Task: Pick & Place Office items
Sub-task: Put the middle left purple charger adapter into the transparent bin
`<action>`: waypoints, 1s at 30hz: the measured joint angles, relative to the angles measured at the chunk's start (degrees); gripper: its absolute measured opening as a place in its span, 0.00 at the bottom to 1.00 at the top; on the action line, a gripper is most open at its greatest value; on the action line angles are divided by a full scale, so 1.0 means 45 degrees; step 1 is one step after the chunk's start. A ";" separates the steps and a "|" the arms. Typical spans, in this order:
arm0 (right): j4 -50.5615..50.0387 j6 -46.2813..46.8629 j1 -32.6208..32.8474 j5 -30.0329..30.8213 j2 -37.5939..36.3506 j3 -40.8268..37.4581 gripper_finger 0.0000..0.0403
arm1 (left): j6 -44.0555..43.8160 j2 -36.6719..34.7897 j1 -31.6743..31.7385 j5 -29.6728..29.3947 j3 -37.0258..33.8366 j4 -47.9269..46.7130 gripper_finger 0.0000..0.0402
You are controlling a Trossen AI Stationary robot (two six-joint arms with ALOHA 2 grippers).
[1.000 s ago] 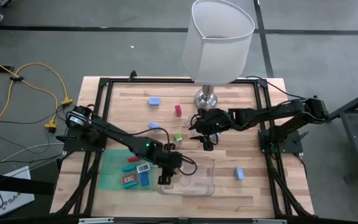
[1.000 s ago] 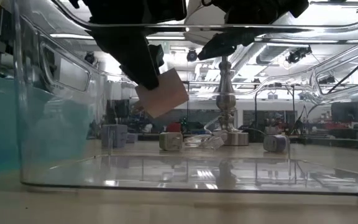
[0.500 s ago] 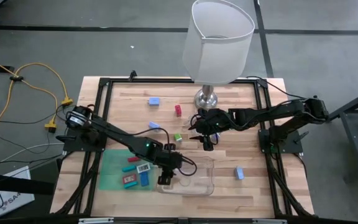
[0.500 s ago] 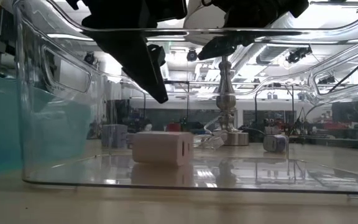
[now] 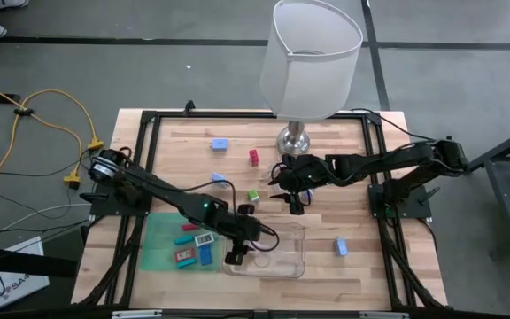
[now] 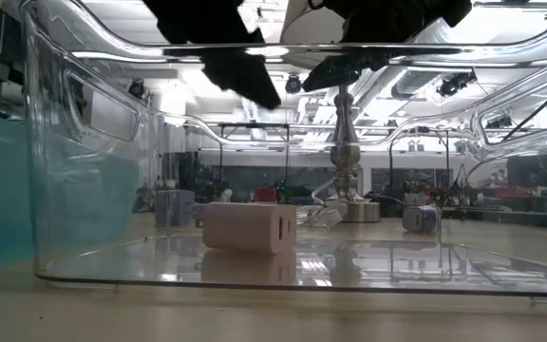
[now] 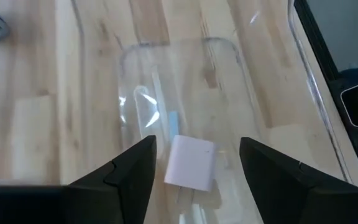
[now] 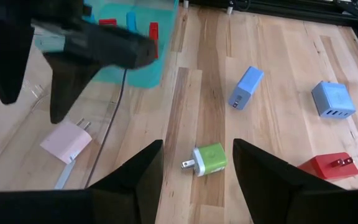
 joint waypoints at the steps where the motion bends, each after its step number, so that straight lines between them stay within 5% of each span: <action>1: 0.0001 -0.0005 0.0000 0.0000 0.0000 0.0000 0.45 | 0.0113 -0.0169 0.0021 -0.0062 0.0000 -0.0145 0.55; 13: 0.0003 -0.0005 0.0000 0.0000 0.0000 0.0000 0.45 | 0.2122 -0.2660 0.0508 -0.0888 0.0029 -0.2912 0.55; 30: 0.0000 -0.0005 0.0000 0.0000 0.0000 0.0000 0.45 | 0.4812 -0.3488 0.5291 0.2064 -0.0002 -0.6628 0.55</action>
